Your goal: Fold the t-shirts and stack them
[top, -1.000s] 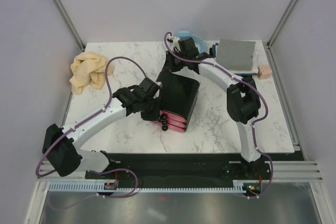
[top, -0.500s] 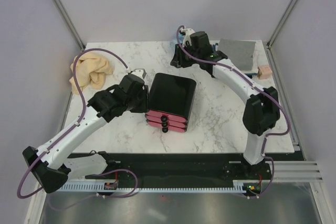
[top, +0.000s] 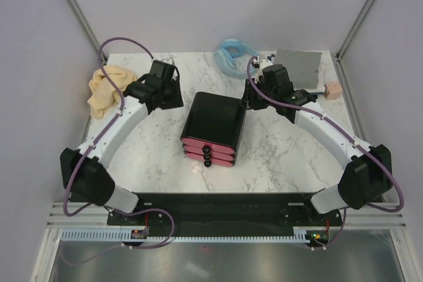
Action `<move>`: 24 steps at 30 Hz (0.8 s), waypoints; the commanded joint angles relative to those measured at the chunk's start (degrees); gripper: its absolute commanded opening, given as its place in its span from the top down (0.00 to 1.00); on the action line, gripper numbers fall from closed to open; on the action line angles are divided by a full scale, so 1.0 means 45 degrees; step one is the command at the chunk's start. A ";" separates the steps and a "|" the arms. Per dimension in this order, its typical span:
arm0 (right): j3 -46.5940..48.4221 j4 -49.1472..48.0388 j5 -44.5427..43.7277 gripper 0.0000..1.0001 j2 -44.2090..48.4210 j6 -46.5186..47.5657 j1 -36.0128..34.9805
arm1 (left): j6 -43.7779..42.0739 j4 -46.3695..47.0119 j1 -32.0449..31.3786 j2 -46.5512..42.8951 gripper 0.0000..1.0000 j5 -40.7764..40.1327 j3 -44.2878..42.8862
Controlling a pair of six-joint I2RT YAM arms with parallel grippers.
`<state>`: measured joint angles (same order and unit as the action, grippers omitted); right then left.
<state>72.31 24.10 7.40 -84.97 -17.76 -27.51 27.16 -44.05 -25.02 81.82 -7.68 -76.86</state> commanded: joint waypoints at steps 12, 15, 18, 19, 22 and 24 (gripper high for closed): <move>-0.2651 0.0875 -0.1684 0.59 0.1988 -0.0839 0.0019 | -0.0723 0.0805 0.0461 0.2814 0.71 0.2020 -0.1653; -0.2769 0.0682 -0.1274 0.61 0.1890 -0.0819 0.0019 | -0.0742 0.0825 0.0248 0.2560 0.78 0.2059 -0.1223; -0.2652 0.0350 -0.0923 0.62 0.1540 -0.0780 0.0038 | -0.0762 0.0844 -0.0122 0.2345 0.87 0.2137 -0.0677; -0.2555 0.0290 -0.0883 0.62 0.1403 -0.0722 0.0038 | -0.0742 0.0864 -0.0241 0.2267 0.88 0.2118 -0.0519; -0.1912 0.0173 -0.0610 0.67 0.0545 -0.0411 0.0019 | -0.0490 0.0961 -0.0632 0.1897 0.92 0.2137 0.0145; -0.1209 0.0192 -0.0453 0.70 -0.0176 -0.0234 0.0019 | -0.0371 0.1000 -0.0846 0.1508 0.95 0.2273 0.0593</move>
<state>61.52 27.11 3.22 -80.75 -20.45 -27.46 24.95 -40.80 -25.89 93.65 0.05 -77.25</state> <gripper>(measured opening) 0.323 0.079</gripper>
